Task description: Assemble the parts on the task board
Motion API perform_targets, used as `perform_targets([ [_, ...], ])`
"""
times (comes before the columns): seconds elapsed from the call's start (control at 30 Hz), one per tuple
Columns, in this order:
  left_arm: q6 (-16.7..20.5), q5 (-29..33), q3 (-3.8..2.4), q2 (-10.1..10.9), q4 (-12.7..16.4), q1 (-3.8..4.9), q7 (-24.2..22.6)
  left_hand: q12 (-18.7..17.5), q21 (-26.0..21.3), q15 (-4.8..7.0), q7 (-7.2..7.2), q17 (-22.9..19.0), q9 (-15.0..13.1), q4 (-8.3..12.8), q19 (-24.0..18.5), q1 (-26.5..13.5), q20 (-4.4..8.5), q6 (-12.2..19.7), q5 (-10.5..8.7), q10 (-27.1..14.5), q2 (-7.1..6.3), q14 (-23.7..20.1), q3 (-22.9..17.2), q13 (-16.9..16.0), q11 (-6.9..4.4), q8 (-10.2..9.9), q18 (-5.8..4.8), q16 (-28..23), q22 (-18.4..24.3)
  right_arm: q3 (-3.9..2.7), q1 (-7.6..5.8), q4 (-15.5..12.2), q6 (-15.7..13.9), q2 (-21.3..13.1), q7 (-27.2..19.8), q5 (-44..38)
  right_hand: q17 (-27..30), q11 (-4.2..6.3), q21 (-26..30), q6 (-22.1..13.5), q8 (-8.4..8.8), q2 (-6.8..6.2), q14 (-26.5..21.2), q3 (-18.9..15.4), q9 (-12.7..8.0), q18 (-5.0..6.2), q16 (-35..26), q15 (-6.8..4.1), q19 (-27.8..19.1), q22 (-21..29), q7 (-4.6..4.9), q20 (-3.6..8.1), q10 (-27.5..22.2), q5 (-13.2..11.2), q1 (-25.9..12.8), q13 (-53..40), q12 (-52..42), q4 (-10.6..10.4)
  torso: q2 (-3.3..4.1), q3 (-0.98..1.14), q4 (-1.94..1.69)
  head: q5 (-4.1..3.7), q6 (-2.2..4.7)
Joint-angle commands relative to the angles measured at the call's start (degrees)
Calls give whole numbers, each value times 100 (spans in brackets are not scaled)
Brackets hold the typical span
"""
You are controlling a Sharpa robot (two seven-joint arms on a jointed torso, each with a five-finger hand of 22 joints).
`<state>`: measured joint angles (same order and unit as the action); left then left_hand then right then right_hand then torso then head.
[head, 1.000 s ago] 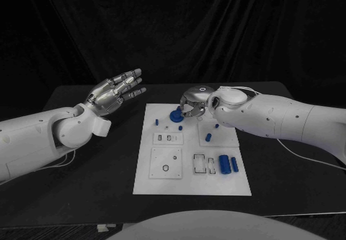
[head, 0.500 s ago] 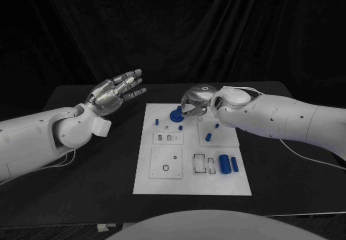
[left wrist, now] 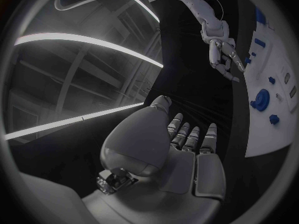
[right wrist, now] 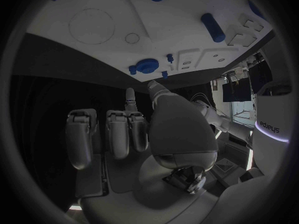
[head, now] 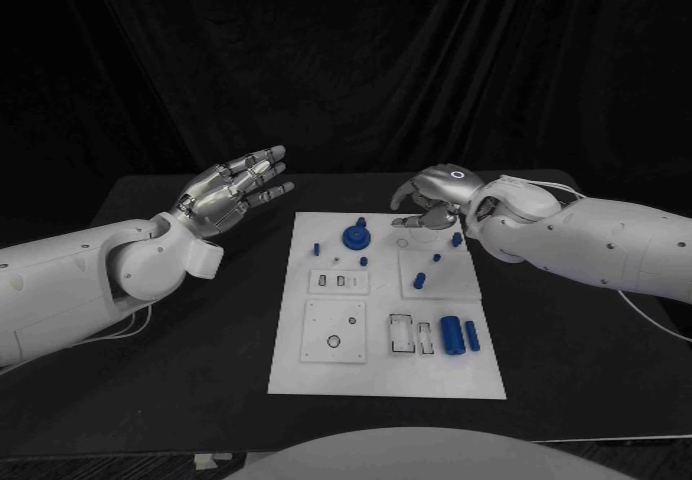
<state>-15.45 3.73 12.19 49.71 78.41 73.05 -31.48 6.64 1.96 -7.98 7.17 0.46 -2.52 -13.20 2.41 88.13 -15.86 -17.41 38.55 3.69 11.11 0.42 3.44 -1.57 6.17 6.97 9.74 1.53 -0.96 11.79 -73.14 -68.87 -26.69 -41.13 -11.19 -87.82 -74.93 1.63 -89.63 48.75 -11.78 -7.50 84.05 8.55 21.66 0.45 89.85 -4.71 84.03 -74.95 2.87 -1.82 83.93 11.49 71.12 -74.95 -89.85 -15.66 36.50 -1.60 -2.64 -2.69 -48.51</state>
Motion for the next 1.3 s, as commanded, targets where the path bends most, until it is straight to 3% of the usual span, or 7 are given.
perform_targets([
  [0.03, -38, 16, -6, -10, 8, -9, -58, 22, -37, 25, 6, 2, -8, 13, -39, -44, -1, -22, 26, -5, 1, 9, -34, 3, -19, 19, 61, 0, 8, -3, -48, -129, -454, -243, -490, 666, -1507, 48, -37, -6, 38, -40, 595, 17, -28, -45, 15, -44, 597, -1505, -34, 40, 607, 12, 86, -1505, -15, -61, -6, -3, 10, 3, 28],
  [0.23, -45, 16, -6, -24, -2, -31, -56, 22, -37, 25, 6, 2, -8, 13, -39, -44, -1, -22, 26, -5, 1, 9, -34, 3, -19, 19, 61, 0, 8, -1, -75, -224, -206, -647, -747, 1414, -1507, 81, -37, 58, 56, -101, 595, 27, -85, -45, 15, -75, 597, -1505, -66, 71, 607, 131, 272, -1505, -15, -98, -7, 1, 12, -7, 81],
  [0.3, -48, 16, -6, -26, -3, -46, -60, 22, -37, 25, 6, 2, -8, 13, -39, -44, -1, -22, 26, -5, 1, 9, -34, 3, -19, 19, 61, 0, 8, 0, -66, -219, -130, -747, -895, 1618, -1507, 92, -37, 150, 31, -199, 595, -70, -101, -45, 15, -85, 597, -1505, -74, 82, 607, -24, 173, -1505, -15, -122, -8, 2, 13, -11, 92],
  [0.5, -63, 16, -6, -33, -17, -93, -73, 22, -37, 25, 6, 2, -8, 13, -39, -44, -1, -22, 26, -5, 1, 9, -34, 3, -19, 19, 61, 0, 8, 3, 78, -152, 13, -976, -1261, 1972, -1507, 115, -37, 224, 48, -199, 595, -19, -176, -45, 15, -108, 597, -1505, -93, 109, 607, 745, 239, -1505, -15, -113, -19, 2, 17, -5, 134],
  [0.87, -97, 16, -7, -53, -32, -146, -90, 19, -39, 19, 4, 2, -6, 17, -41, -45, 1, -18, 28, -9, -4, 9, -39, 4, -15, 18, 62, 1, 9, 5, 435, 262, 178, -1038, -1528, 2144, -1507, 129, -37, 136, 43, -213, 595, 40, -207, -45, 15, -117, 597, -1505, -117, 117, 607, 853, 560, -1505, -15, -100, -24, 10, 18, -23, 181],
  [1.13, -112, 16, -7, -65, -47, -160, -89, 19, -39, 19, 4, 2, -6, 17, -41, -45, 1, -18, 28, -9, -4, 9, -39, 4, -15, 18, 62, 1, 9, 5, 627, 437, 245, -1041, -1521, 2196, -1507, 124, -37, -106, -36, -238, 595, -47, -200, -45, 15, -117, 597, -1505, -103, 123, 607, 372, 624, -1505, -15, -111, -24, 12, 18, -60, 167],
  [1.3, -121, 16, -7, -70, -55, -169, -84, 19, -39, 19, 4, 2, -6, 17, -41, -45, 1, -18, 28, -9, -4, 9, -39, 4, -15, 18, 62, 1, 9, 5, 716, 498, 261, -1026, -1452, 2203, -1507, 118, -37, -281, -77, -232, 595, -41, -194, -45, 15, -114, 597, -1505, -97, 120, 607, 306, 740, -1505, -15, -104, -19, 11, 14, -68, 181],
])
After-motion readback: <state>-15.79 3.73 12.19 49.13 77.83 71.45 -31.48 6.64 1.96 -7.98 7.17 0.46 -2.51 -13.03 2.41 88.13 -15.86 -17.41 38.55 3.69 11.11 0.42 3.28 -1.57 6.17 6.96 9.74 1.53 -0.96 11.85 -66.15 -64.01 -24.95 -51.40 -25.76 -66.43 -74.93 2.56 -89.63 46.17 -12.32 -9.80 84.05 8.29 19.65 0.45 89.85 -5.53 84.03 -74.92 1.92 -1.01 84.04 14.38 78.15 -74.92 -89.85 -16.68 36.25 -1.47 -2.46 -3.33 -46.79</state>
